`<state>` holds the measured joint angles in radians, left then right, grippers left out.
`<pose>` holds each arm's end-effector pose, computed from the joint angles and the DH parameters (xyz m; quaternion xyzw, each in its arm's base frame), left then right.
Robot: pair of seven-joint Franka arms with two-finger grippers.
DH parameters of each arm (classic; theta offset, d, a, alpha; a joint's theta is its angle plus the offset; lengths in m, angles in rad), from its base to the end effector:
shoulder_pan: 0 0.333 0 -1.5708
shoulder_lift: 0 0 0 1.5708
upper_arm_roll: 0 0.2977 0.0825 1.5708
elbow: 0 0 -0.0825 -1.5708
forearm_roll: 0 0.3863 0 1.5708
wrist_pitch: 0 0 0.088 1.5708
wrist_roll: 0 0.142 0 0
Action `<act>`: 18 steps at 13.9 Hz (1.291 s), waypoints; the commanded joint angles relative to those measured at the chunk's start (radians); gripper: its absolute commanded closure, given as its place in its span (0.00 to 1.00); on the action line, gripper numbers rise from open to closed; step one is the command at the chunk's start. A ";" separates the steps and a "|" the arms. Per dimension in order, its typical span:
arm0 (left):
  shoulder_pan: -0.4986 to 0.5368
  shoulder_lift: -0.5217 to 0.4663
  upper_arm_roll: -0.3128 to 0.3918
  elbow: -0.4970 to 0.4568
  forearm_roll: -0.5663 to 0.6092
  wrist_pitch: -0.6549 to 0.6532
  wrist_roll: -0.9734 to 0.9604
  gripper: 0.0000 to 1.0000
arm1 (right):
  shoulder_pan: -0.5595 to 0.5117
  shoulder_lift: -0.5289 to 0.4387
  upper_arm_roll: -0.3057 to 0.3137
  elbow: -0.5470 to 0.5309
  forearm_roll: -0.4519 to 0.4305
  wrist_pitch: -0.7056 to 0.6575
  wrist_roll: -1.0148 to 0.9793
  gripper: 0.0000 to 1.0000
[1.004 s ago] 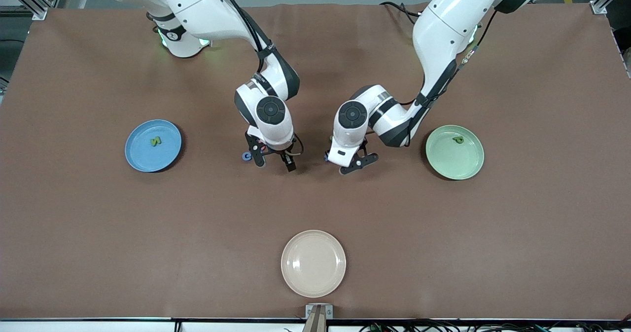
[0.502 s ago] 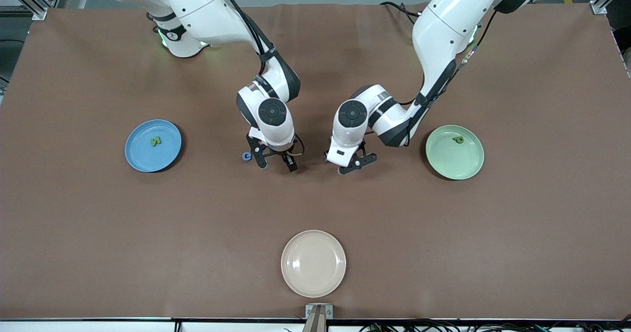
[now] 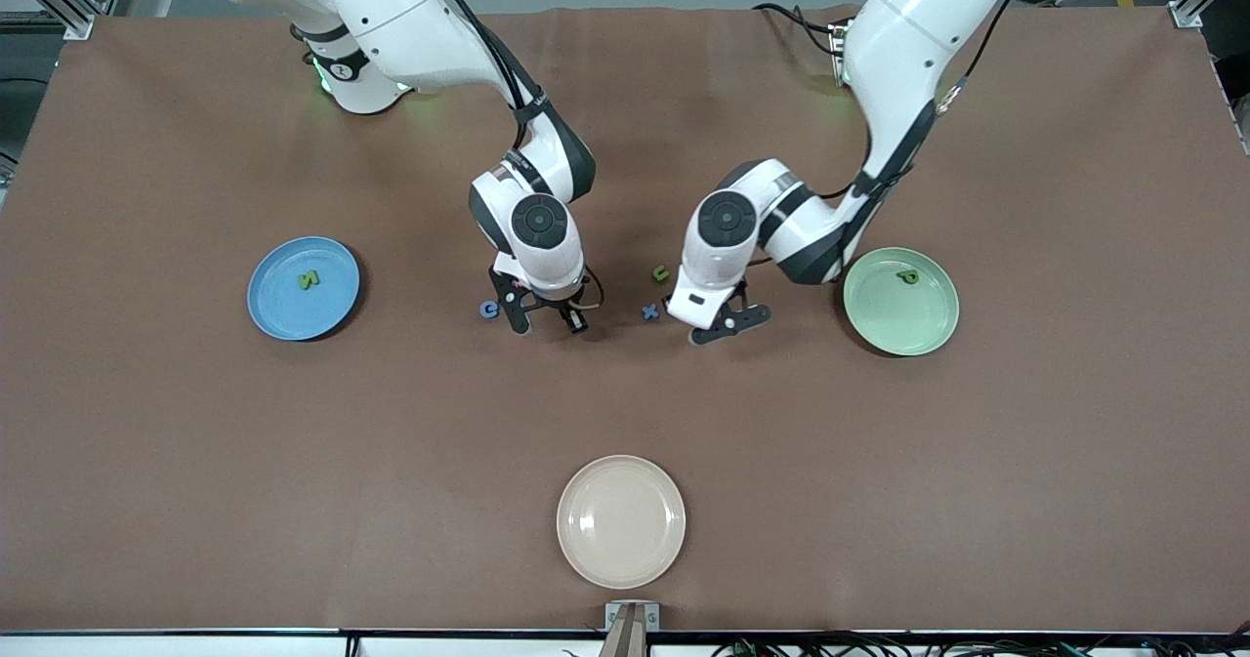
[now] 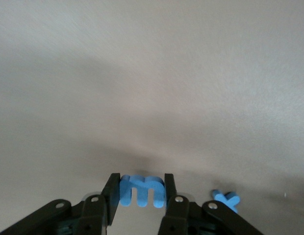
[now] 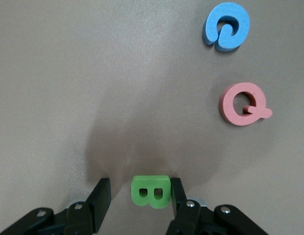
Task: Sort uppercase to blue plate, lowercase to green plate
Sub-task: 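Place the m on the green plate while the right gripper drops B on blue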
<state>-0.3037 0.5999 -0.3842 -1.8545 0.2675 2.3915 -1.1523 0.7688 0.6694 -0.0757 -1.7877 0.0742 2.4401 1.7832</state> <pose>0.4952 -0.3924 0.1632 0.9866 0.1626 -0.0149 0.0078 0.4934 0.4131 0.1258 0.8442 -0.5359 -0.0025 0.0067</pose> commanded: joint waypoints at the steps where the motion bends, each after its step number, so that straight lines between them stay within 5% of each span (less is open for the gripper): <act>1: 0.142 -0.145 -0.091 -0.156 0.009 -0.006 0.093 0.90 | 0.009 0.007 0.004 -0.009 0.009 -0.003 -0.008 0.72; 4: 0.309 -0.253 -0.175 -0.287 0.010 -0.006 0.233 0.90 | 0.009 0.006 0.004 -0.009 0.007 -0.015 -0.010 0.97; 6: 0.391 -0.300 -0.191 -0.359 0.012 -0.006 0.336 0.90 | 0.006 -0.004 0.004 -0.009 0.007 -0.038 -0.025 0.98; 12: 0.555 -0.344 -0.191 -0.465 0.024 -0.005 0.546 0.89 | -0.115 -0.217 0.002 -0.013 0.007 -0.451 -0.279 0.98; 18: 0.675 -0.318 -0.191 -0.514 0.104 0.052 0.599 0.87 | -0.363 -0.488 -0.004 -0.269 -0.005 -0.550 -0.724 0.98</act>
<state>0.3557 0.2927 -0.5600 -2.3399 0.3557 2.4057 -0.5571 0.4911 0.2744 -0.0953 -1.9360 0.0724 1.8719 1.1692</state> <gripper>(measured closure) 0.595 0.652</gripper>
